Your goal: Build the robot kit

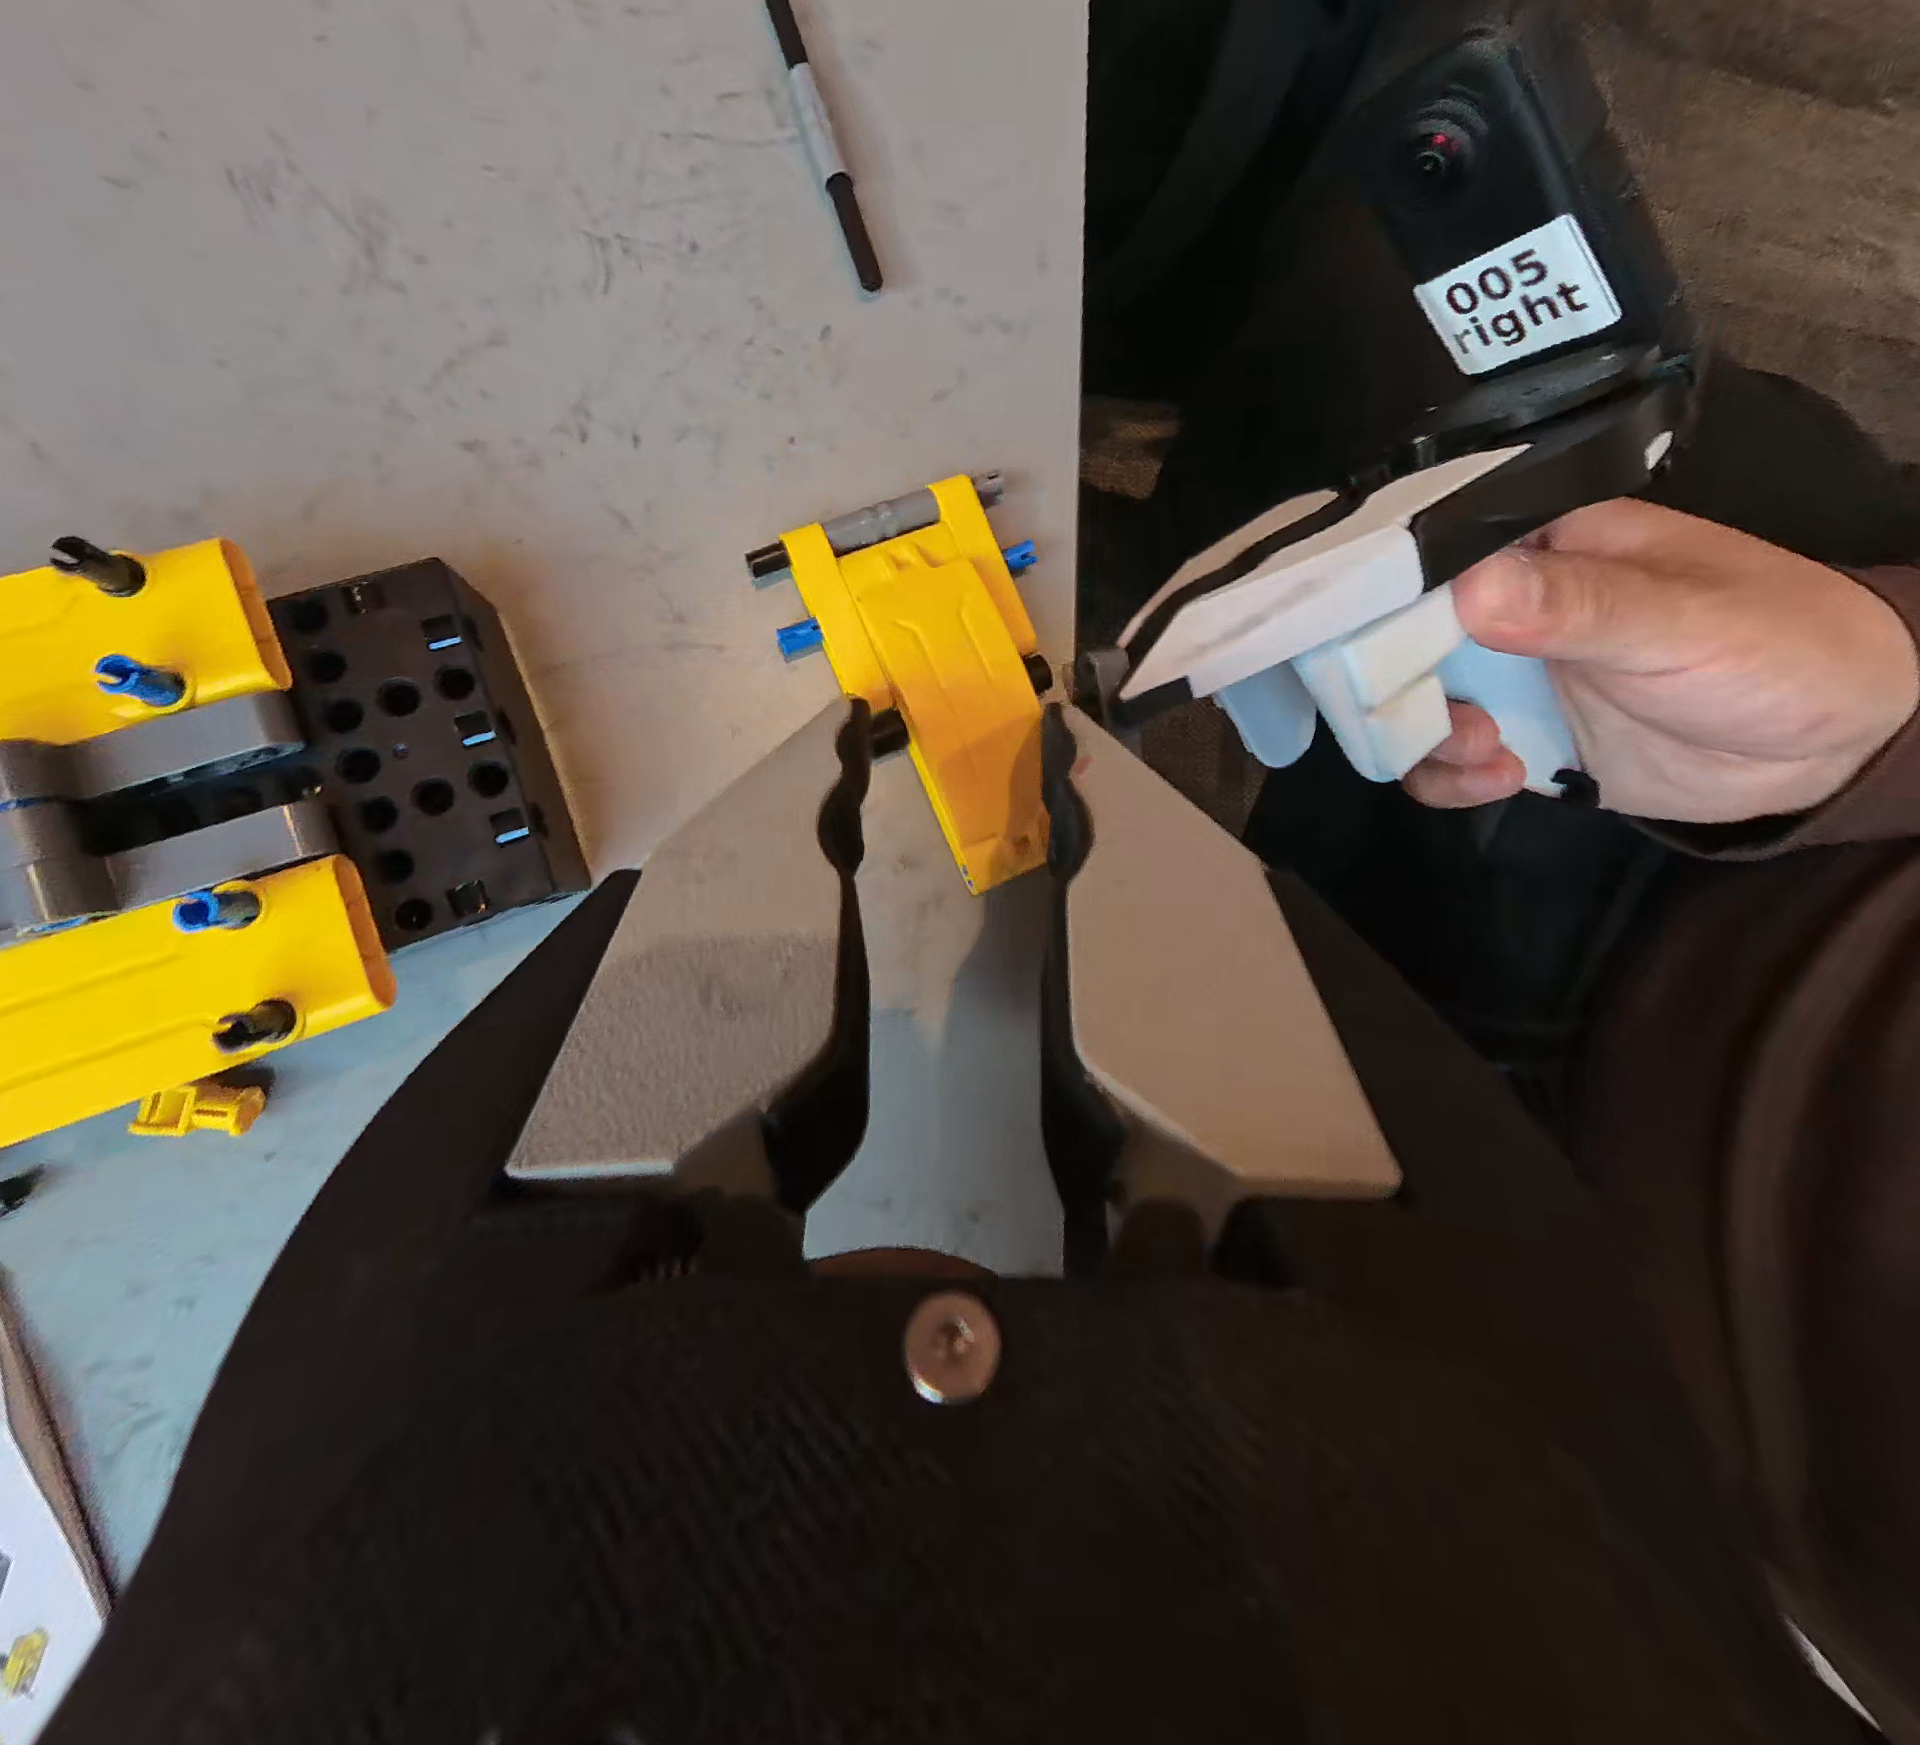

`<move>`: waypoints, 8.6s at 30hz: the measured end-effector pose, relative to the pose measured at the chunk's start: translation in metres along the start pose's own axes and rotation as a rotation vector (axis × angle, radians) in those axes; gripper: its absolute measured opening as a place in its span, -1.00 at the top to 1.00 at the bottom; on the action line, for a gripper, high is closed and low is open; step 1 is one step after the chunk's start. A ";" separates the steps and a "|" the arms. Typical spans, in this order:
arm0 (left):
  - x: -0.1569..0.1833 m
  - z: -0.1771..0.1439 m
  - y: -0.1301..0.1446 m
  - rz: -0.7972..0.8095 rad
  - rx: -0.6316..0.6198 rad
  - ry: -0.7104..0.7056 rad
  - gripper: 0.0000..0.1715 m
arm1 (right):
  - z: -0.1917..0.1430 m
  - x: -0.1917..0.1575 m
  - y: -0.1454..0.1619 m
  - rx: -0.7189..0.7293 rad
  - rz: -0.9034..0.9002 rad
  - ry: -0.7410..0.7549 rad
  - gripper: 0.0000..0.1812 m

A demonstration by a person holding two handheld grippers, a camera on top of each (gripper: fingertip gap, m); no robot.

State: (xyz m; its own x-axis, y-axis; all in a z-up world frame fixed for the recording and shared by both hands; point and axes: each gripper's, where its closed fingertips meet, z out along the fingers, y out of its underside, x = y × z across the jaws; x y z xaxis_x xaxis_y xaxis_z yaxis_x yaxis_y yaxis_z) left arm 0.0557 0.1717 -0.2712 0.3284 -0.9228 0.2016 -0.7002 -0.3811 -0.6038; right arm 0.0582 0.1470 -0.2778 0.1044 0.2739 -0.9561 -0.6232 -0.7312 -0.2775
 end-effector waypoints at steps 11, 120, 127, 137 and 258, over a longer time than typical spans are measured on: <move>0.004 0.000 0.004 -0.006 -0.021 0.028 0.71 | 0.000 -0.003 -0.005 0.077 0.117 -0.032 0.95; 0.012 -0.008 0.030 0.112 -0.049 -0.061 0.68 | 0.014 -0.004 0.011 0.307 0.135 0.133 0.94; 0.013 -0.008 0.030 0.100 -0.048 -0.087 0.68 | 0.013 -0.003 0.010 0.342 0.202 0.099 0.94; 0.034 -0.008 0.032 0.099 -0.065 0.028 0.19 | 0.012 -0.003 0.008 0.367 0.304 0.052 0.95; 0.013 -0.001 0.029 0.164 0.133 -0.261 0.54 | 0.005 -0.035 -0.014 -0.935 -1.445 0.245 0.31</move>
State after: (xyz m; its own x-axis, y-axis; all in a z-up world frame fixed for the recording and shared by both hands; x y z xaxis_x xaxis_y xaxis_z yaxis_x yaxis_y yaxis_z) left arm 0.0393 0.1484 -0.2857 0.3819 -0.9187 -0.1007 -0.6740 -0.2023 -0.7105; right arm 0.0593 0.1508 -0.2398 0.2871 0.9497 0.1253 0.6828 -0.1111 -0.7221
